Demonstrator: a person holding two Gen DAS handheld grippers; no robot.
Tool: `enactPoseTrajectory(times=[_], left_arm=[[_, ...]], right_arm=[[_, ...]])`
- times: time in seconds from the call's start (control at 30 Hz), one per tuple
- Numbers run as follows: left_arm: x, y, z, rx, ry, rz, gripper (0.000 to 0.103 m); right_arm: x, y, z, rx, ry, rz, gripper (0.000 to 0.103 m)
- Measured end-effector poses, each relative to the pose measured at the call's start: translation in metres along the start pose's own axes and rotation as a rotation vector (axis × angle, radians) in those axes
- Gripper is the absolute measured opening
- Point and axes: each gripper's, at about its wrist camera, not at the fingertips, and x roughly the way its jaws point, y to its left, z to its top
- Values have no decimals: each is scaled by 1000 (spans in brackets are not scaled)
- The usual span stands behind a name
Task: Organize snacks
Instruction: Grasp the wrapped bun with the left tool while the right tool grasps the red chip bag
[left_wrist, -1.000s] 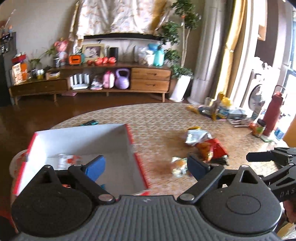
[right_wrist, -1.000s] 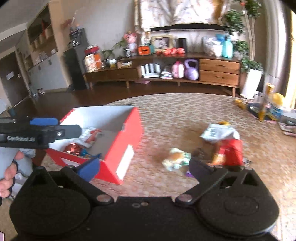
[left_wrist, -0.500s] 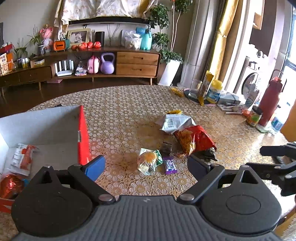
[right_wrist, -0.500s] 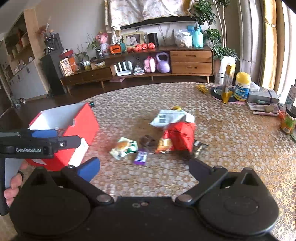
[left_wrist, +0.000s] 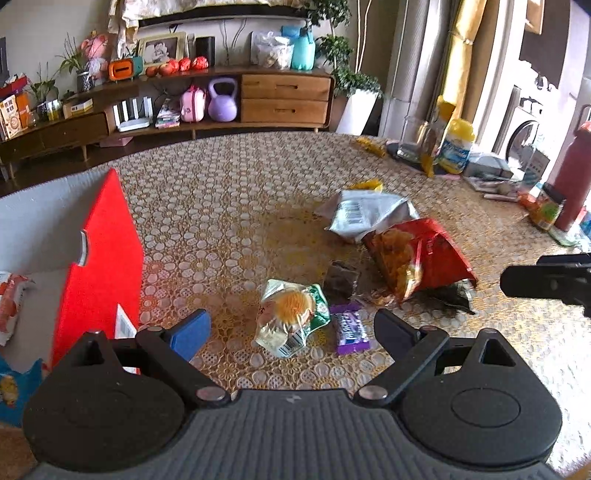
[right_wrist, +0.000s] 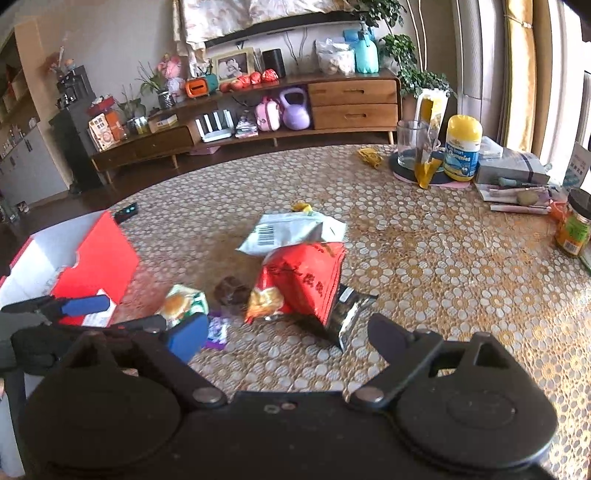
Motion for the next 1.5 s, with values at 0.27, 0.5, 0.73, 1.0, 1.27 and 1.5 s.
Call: enactPoseTrajectory(times=[0.27, 0.5, 0.73, 1.0, 1.27, 1.5], left_arm=[[31, 1, 3, -4, 33, 28, 95], [48, 8, 6, -27, 65, 16, 91], [57, 10, 6, -58, 95, -32, 66], [56, 4, 5, -52, 100, -30, 49], [36, 12, 0, -105, 90, -10, 46], [-8, 19, -3, -178, 34, 2, 46]], right_arm=[[46, -12, 16, 23, 34, -14, 81], [72, -15, 22, 17, 59, -13, 75], [83, -21, 20, 41, 72, 14, 57], [78, -11, 19, -4, 49, -2, 35], [59, -5, 16, -7, 12, -26, 23], [33, 6, 17, -48, -15, -35, 16]])
